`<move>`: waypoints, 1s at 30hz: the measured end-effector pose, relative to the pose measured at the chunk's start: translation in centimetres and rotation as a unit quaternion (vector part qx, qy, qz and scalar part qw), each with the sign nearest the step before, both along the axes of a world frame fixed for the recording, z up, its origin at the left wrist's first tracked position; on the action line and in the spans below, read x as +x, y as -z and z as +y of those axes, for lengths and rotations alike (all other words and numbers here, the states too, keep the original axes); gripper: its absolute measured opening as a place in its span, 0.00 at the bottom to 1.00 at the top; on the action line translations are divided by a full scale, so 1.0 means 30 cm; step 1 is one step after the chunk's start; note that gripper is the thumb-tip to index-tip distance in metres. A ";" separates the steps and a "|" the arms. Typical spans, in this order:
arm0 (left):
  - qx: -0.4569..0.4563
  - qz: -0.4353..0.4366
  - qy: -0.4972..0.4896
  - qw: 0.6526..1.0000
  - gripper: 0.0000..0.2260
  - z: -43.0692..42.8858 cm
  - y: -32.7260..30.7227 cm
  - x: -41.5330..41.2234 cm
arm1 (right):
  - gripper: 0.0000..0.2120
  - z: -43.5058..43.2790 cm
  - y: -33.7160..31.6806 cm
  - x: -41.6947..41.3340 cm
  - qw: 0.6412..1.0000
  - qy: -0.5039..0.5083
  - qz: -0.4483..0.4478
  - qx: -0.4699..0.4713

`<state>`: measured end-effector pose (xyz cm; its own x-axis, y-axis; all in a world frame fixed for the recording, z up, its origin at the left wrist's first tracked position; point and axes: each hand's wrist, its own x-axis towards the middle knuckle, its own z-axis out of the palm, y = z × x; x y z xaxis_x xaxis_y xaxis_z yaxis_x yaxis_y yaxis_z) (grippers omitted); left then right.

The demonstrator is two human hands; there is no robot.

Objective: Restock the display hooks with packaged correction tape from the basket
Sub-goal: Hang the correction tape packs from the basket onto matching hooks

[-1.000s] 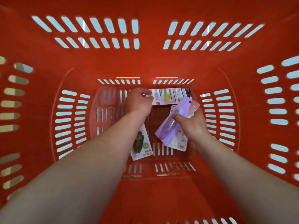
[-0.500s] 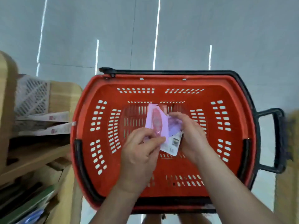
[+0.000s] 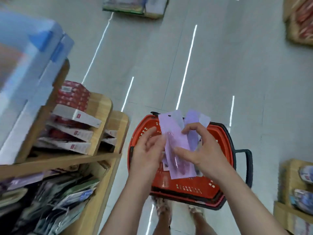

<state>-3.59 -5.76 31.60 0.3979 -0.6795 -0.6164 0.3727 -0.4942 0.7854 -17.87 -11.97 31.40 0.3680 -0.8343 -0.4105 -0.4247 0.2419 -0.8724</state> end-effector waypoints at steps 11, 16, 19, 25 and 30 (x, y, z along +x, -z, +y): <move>-0.048 0.036 -0.188 0.980 0.10 0.176 -0.488 -0.226 | 0.17 0.131 -0.499 -0.103 0.986 -0.073 -0.130 -0.069; -0.129 0.024 -0.299 0.945 0.15 0.304 -0.677 -0.238 | 0.15 0.175 -0.647 -0.102 0.962 -0.199 -0.119 -0.142; -0.177 -0.016 -0.361 0.915 0.08 0.381 -0.779 -0.192 | 0.15 0.211 -0.725 -0.056 0.938 -0.293 -0.106 -0.151; -0.246 -0.078 -0.466 0.846 0.07 0.554 -0.925 -0.144 | 0.05 0.344 -0.885 0.052 0.890 -0.418 -0.165 -0.080; -0.262 -0.132 -0.516 0.805 0.02 0.724 -1.032 -0.139 | 0.09 0.484 -0.944 0.145 0.848 -0.472 -0.174 -0.166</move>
